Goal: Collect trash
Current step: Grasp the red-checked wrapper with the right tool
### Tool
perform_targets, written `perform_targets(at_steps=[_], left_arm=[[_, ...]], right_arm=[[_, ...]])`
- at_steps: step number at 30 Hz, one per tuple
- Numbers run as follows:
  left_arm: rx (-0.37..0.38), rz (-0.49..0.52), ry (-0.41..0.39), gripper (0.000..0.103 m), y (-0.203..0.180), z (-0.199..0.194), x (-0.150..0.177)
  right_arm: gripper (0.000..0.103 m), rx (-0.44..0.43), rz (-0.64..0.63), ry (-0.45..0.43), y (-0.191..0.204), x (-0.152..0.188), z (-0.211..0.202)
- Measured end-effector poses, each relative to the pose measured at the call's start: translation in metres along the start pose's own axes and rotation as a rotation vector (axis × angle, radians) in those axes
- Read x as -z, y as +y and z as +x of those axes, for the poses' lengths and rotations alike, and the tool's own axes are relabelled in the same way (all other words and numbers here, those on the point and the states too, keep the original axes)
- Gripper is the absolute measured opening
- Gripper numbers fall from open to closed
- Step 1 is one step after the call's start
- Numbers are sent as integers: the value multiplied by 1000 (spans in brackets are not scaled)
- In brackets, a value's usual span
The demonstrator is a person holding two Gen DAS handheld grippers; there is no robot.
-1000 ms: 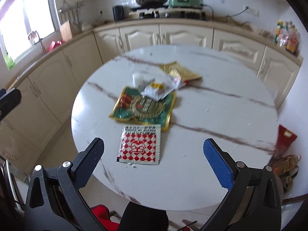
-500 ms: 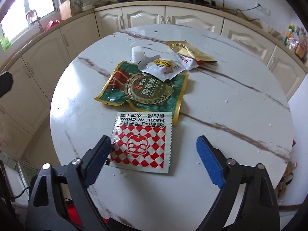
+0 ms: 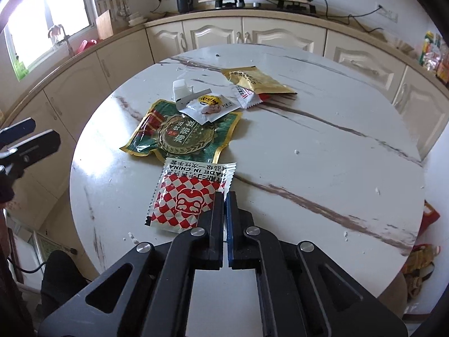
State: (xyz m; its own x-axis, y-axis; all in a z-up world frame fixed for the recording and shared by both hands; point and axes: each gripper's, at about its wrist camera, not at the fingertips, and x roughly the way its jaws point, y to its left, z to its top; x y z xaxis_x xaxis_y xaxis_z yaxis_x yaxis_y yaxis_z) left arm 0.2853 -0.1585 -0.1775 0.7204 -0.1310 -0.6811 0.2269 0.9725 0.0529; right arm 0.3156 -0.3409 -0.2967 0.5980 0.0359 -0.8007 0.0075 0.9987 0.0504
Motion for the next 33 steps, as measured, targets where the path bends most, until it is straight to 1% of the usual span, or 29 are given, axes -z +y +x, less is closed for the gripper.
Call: perform_targets(at_steps=[2, 3, 4, 5, 7, 9, 12, 14, 15, 16, 18, 21, 26, 27, 28, 29, 33], left_arm=[[2, 4, 0, 102, 0, 3, -2], [-1, 6, -1, 102, 0, 5, -3], [-8, 5, -1, 102, 0, 7, -4], [-12, 2, 2, 102, 0, 9, -4], [-9, -3, 9, 102, 2, 13, -5], [-12, -7, 11, 102, 3, 15, -5], [-14, -11, 6, 102, 5, 13, 4], [-15, -17, 5, 102, 8, 13, 5], [-14, -23, 6, 102, 9, 15, 5], [-14, -27, 8, 102, 9, 15, 6], [-10, -35, 11, 102, 10, 16, 5], [-3, -40, 13, 102, 11, 17, 5], [4, -42, 25, 102, 13, 18, 5], [5, -40, 27, 102, 13, 18, 6], [4, -39, 28, 102, 13, 18, 5], [4, -38, 26, 102, 13, 17, 4], [12, -30, 28, 102, 10, 15, 2]], right_arm=[[24, 6, 36, -26, -3, -1, -3], [54, 6, 52, -36, -4, -1, -5], [83, 4, 64, -48, -3, -1, -7], [86, 2, 59, -56, -1, -1, -8], [83, -1, 27, -56, 9, -2, -7], [83, 6, -1, -39, 20, -4, -1], [79, 38, -35, 10, 29, -4, 13], [72, 62, -55, 16, 32, -6, 15], [61, 59, -71, 20, 34, -7, 16], [54, 49, -85, 20, 36, -8, 15], [48, 32, -117, 38, 36, -10, 15], [45, 0, -126, 33, 28, -8, 14], [39, -5, -137, 22, 25, -6, 12], [30, -14, -134, 18, 25, -5, 10], [11, -53, -118, 16, 23, -6, 8], [11, -76, -110, 15, 22, -5, 7], [9, -75, -108, 17, 22, -4, 8]])
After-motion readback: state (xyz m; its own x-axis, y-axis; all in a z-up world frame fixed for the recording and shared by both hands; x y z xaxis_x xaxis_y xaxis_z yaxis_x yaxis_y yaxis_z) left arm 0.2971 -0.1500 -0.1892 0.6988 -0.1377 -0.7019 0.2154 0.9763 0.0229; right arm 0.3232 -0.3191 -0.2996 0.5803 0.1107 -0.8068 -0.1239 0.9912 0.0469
